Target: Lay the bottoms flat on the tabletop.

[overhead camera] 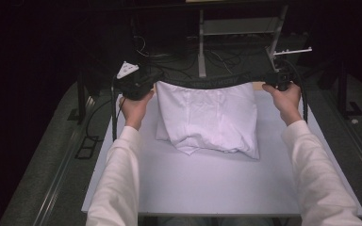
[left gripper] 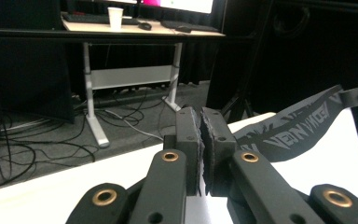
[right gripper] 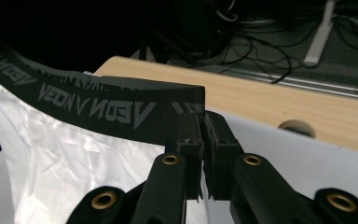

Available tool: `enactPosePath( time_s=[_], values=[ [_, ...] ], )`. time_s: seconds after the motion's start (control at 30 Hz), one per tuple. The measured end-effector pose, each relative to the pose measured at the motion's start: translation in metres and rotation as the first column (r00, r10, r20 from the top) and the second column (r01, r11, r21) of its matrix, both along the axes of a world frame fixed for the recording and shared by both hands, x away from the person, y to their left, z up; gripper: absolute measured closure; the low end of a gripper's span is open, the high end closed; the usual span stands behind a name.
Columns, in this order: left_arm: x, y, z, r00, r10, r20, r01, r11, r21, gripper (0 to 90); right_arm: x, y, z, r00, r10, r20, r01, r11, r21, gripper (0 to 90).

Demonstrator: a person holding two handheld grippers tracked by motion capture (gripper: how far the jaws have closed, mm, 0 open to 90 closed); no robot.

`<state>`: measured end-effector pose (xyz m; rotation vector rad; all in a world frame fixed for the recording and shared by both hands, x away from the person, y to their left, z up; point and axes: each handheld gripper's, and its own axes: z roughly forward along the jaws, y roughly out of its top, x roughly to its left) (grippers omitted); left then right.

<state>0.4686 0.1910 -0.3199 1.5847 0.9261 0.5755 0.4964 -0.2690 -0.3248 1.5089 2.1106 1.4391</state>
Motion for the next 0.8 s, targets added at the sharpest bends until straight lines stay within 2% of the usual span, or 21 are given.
enactPosePath(
  time_s=[0.1, 0.2, 0.3, 0.4, 0.5, 0.67, 0.73, 0.8],
  values=[
    [0.014, -0.006, -0.006, 0.9999, 0.014, -0.004, -0.014, 0.9999, 0.001, 85.7, 0.013, 0.000, -0.001, 0.9993, -0.037, -0.006, 0.037, 0.999, -0.019, 85.3],
    [0.025, -0.009, -0.013, 0.9991, 0.038, -0.020, -0.038, 0.9993, 0.000, 85.7, 0.022, 0.000, -0.006, 0.9973, -0.071, -0.017, 0.071, 0.997, -0.009, 85.3],
    [0.033, -0.011, -0.019, 0.9975, 0.060, -0.037, -0.060, 0.9982, 0.007, 85.4, 0.028, 0.002, -0.014, 0.9949, -0.094, -0.036, 0.094, 0.995, 0.011, 85.2],
    [0.042, -0.010, -0.021, 0.9949, 0.082, -0.060, -0.081, 0.9967, 0.006, 85.4, 0.033, 0.005, -0.018, 0.9930, -0.107, -0.048, 0.107, 0.994, -0.005, 85.3],
    [0.051, -0.009, -0.016, 0.9932, 0.095, -0.067, -0.096, 0.9954, 0.000, 85.5, 0.040, 0.007, -0.011, 0.9915, -0.117, -0.058, 0.117, 0.993, -0.003, 85.3],
    [0.062, -0.012, -0.002, 0.9948, 0.087, -0.054, -0.088, 0.9958, -0.024, 85.6, 0.048, 0.006, 0.011, 0.9909, -0.132, -0.027, 0.132, 0.991, -0.013, 85.3],
    [0.066, -0.015, -0.001, 0.9956, 0.076, -0.055, -0.077, 0.9967, -0.026, 85.6, 0.051, 0.004, 0.016, 0.9893, -0.144, -0.021, 0.144, 0.989, -0.017, 85.5],
    [0.068, -0.016, -0.006, 0.9943, 0.074, -0.077, -0.076, 0.9967, -0.028, 85.3, 0.055, 0.003, 0.013, 0.9909, -0.134, -0.016, 0.133, 0.991, -0.021, 85.6]
  ],
)
